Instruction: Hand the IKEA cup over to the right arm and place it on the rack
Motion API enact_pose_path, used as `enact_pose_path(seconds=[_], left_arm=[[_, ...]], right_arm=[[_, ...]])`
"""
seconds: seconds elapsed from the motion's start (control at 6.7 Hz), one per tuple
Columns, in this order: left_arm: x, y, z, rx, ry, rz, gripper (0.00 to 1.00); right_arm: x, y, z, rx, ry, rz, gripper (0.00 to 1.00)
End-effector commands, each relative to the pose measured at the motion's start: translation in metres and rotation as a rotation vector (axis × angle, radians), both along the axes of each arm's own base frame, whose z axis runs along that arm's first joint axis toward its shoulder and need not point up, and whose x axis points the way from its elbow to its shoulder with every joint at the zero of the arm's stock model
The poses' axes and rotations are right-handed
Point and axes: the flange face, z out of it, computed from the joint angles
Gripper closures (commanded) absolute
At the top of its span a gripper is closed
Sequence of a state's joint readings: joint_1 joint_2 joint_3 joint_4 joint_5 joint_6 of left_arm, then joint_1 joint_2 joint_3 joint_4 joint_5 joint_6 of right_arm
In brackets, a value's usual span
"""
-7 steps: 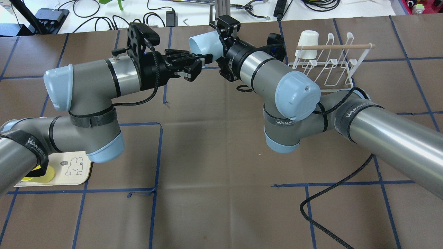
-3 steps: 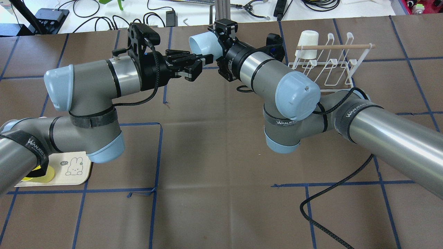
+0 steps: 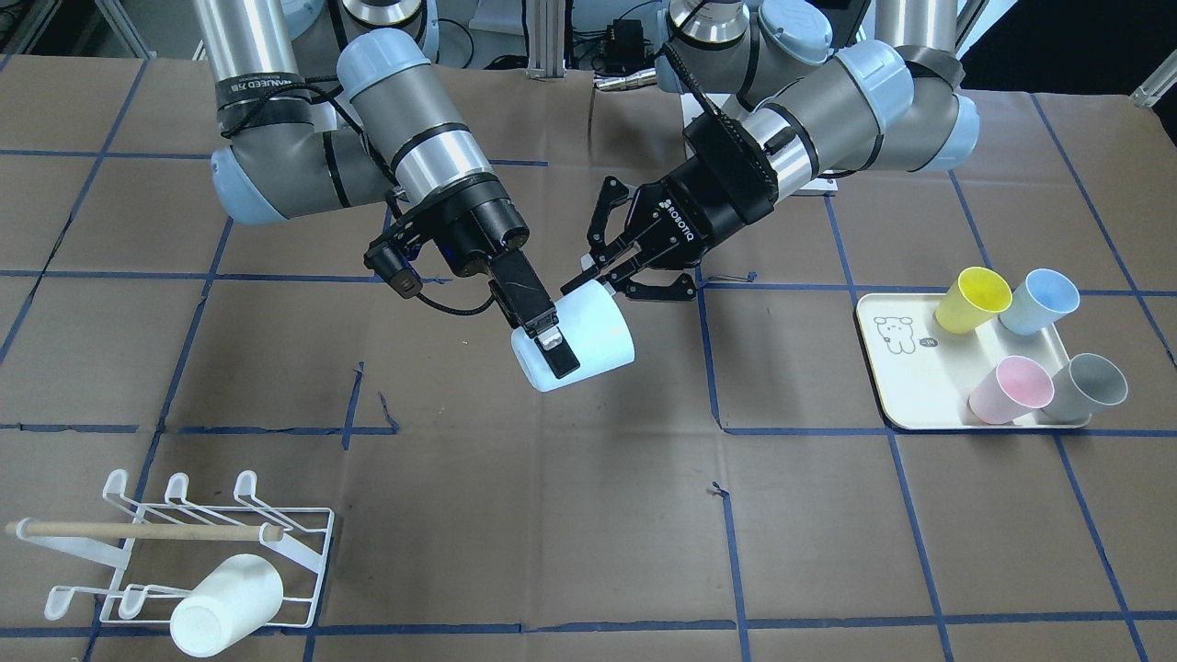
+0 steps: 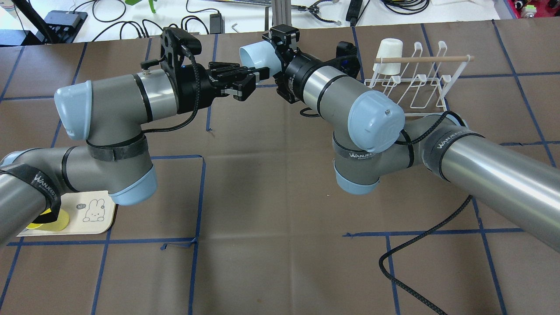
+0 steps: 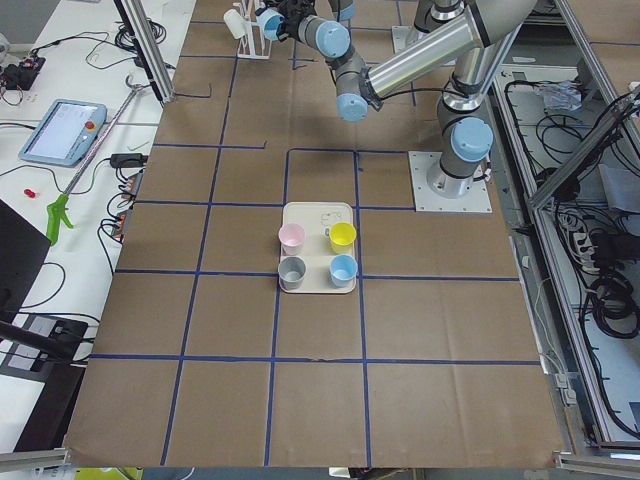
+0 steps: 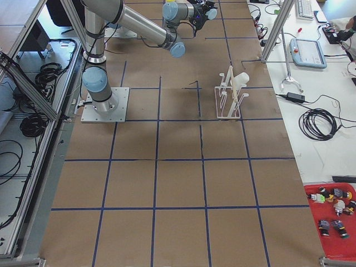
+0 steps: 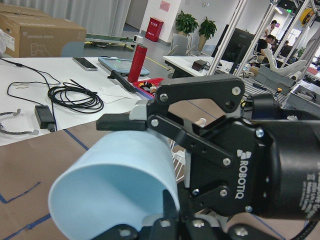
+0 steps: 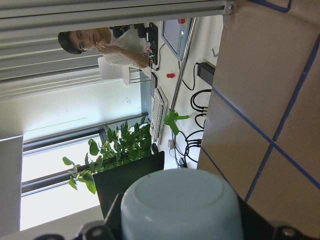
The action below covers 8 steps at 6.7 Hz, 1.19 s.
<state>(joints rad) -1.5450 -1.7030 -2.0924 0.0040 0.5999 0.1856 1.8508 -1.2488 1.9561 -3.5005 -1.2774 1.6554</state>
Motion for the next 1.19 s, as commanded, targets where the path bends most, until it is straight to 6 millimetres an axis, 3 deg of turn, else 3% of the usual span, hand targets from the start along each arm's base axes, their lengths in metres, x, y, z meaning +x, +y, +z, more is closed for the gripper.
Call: enact_pose_path(seconds=[0.0, 0.3, 0.75, 0.9, 1.04], left_arm=[[0.001, 0.001, 0.003, 0.012, 0.024, 0.038, 0.02], [0.004, 0.001, 0.004, 0.009, 0.016, 0.063, 0.01], [0.052, -0.012, 0.006, 0.008, -0.022, 0.213, 0.02], [0.072, -0.015, 0.002, 0.022, -0.021, 0.256, 0.02], [0.085, -0.023, -0.001, 0.061, -0.036, 0.299, 0.02]], right_arm=[[0.000, 0.000, 0.000, -0.001, 0.001, -0.001, 0.75], [0.000, -0.002, 0.000, -0.002, 0.003, 0.000, 0.75], [-0.004, -0.012, -0.015, -0.023, 0.066, 0.013, 0.79], [-0.014, -0.018, -0.014, -0.062, 0.128, 0.017, 0.79], [-0.038, -0.031, -0.014, -0.094, 0.177, -0.007, 0.79]])
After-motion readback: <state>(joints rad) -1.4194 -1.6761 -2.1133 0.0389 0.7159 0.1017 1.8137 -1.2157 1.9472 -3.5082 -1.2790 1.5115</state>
